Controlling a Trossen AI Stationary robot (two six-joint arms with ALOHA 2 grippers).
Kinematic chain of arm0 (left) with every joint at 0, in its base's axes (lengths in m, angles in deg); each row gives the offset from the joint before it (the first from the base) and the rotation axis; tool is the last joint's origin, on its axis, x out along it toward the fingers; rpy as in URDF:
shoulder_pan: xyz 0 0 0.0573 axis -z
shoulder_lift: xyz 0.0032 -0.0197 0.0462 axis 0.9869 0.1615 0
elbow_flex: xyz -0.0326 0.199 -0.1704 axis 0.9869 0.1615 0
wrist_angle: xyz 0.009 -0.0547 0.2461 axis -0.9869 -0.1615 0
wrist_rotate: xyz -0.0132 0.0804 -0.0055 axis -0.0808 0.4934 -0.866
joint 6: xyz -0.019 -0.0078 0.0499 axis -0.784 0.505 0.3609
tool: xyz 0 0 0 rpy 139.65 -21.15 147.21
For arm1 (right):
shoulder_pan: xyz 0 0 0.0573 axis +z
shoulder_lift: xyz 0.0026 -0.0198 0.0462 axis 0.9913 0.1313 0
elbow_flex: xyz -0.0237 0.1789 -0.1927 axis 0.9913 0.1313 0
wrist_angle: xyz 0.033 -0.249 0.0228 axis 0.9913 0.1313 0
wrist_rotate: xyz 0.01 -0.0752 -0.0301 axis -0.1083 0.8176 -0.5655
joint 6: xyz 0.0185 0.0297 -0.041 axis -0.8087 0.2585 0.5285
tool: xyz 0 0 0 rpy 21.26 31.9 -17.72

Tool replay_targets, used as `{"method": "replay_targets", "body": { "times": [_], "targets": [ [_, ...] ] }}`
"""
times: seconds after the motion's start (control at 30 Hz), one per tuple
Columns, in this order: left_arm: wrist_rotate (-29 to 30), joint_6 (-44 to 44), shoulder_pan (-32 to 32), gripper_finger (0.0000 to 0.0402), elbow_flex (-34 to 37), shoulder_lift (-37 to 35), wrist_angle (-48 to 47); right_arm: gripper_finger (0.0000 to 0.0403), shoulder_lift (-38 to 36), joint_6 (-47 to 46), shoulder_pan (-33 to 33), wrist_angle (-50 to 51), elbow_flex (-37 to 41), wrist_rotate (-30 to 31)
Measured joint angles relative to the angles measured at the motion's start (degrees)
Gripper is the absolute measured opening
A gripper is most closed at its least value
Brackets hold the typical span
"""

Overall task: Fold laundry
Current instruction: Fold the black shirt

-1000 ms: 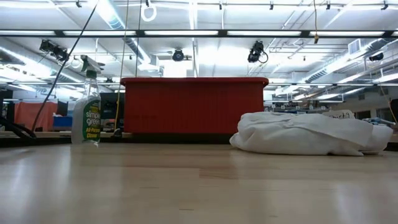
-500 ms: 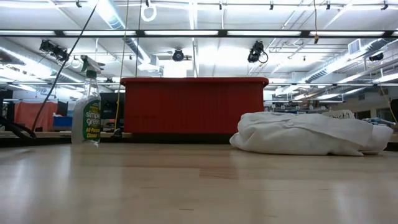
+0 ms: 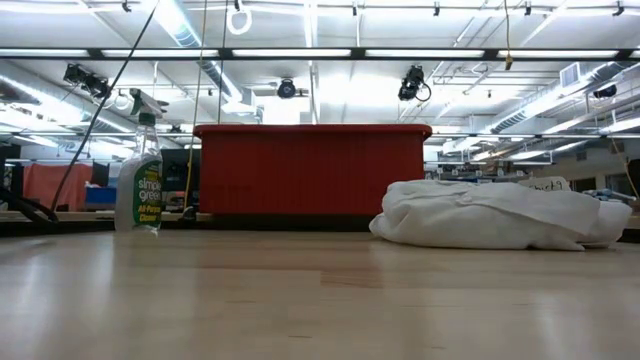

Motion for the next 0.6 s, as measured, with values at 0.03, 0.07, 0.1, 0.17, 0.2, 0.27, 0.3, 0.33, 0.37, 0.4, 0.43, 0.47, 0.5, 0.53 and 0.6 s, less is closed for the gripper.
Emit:
{"method": "replay_targets", "body": {
  "times": [0.03, 0.07, 0.1, 0.17, 0.2, 0.27, 0.3, 0.33, 0.37, 0.4, 0.43, 0.47, 0.5, 0.53, 0.6],
  "targets": [
    [-0.3, 2.2, -0.3, 0.0, 0.0, -1.1, -3.8, 0.001, -0.7, 0.3, -0.6, 2.0, 0.0, -0.6],
    [-0.1, 5.9, -0.7, 0.0, 0.0, -2.6, -9.9, 0.001, -1.8, 1.2, -1.2, 5.0, 0.0, -0.8],
    [0.5, 10.2, -1.2, 0.0, 0.0, -4.5, -17.4, 0.001, -3.1, 2.6, -1.8, 9.0, 0.0, -0.8],
    [4.3, 19.1, -2.0, 0.0, 0.0, -9.1, -33.5, 0.001, -5.7, 7.7, -3.2, 19.7, -0.2, -0.9],
    [7.7, 23.5, -2.1, 0.0, 0.0, -11.3, -40.5, 0.001, -6.8, 11.3, -3.7, 26.7, -0.4, -0.6],
    [14.9, 29.2, -2.7, 0.0, -0.1, -14.9, -51.0, 0.001, -8.7, 19.0, -4.9, 42.8, -0.4, 1.1],
    [18.3, 30.8, -2.9, 0.0, -0.1, -16.4, -55.1, 0.001, -9.5, 23.0, -5.9, 49.9, -0.3, 2.5],
    [21.6, 32.3, -3.1, 0.0, 0.0, -17.8, -58.6, 0.001, -10.5, 26.9, -7.0, 56.7, -0.2, 5.1],
    [25.2, 32.9, -3.1, 0.0, 0.0, -19.4, -62.4, 0.001, -11.6, 30.4, -8.5, 62.8, -0.1, 8.8],
    [29.2, 32.8, -3.3, 0.0, 0.0, -21.0, -66.7, 0.001, -13.2, 33.0, -10.1, 68.0, -0.1, 13.1],
    [33.0, 32.1, -3.5, 0.0, 0.0, -22.6, -71.2, 0.0009, -14.9, 34.9, -11.7, 72.7, -0.2, 17.7],
    [36.6, 31.2, -3.7, 0.0, -0.1, -24.0, -75.7, 0.0009, -16.4, 36.7, -13.2, 76.5, -0.3, 21.6],
    [40.1, 29.6, -4.0, 0.0, -0.1, -25.2, -80.7, 0.0009, -17.6, 38.3, -14.7, 79.3, -0.4, 24.9],
    [43.4, 28.0, -4.3, 0.0, -0.1, -26.1, -85.6, 0.0009, -18.5, 39.9, -16.1, 81.5, -0.4, 27.8],
    [47.9, 25.9, -5.5, 0.0, 0.0, -27.3, -93.7, 0.0009, -19.7, 42.2, -18.2, 85.4, -0.3, 34.5]
  ]
}}
